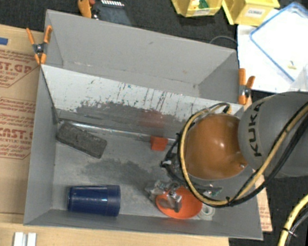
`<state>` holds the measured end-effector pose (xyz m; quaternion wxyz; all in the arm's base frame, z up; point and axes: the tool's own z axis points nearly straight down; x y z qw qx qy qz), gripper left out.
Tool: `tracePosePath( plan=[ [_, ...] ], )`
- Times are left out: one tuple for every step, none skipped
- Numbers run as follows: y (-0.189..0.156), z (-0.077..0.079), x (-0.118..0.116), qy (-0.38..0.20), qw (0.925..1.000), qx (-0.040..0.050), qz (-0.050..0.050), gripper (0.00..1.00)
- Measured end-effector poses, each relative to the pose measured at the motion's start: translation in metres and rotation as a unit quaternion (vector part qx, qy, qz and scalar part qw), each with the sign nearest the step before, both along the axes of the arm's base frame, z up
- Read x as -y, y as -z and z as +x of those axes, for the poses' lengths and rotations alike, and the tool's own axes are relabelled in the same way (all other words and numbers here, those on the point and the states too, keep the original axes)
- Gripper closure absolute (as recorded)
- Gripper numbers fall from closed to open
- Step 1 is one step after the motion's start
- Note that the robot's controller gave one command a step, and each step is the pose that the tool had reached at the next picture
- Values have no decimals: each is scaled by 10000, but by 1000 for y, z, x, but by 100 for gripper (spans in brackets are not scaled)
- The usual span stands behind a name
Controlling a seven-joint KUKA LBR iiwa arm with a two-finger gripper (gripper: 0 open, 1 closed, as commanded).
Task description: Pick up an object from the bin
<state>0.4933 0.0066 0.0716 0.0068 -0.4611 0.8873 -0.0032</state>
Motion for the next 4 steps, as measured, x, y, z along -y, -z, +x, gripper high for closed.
tracePosePath(
  plan=[
    [0, 0, 0, 5, 10000, 0, 1, 100],
    [-17, -2, -1, 6, 10000, -25, 3, 100],
    [-36, -1, -1, 7, 10000, -13, 6, 100],
    [-52, -1, -1, 11, 10000, -10, 9, 100]
  ],
)
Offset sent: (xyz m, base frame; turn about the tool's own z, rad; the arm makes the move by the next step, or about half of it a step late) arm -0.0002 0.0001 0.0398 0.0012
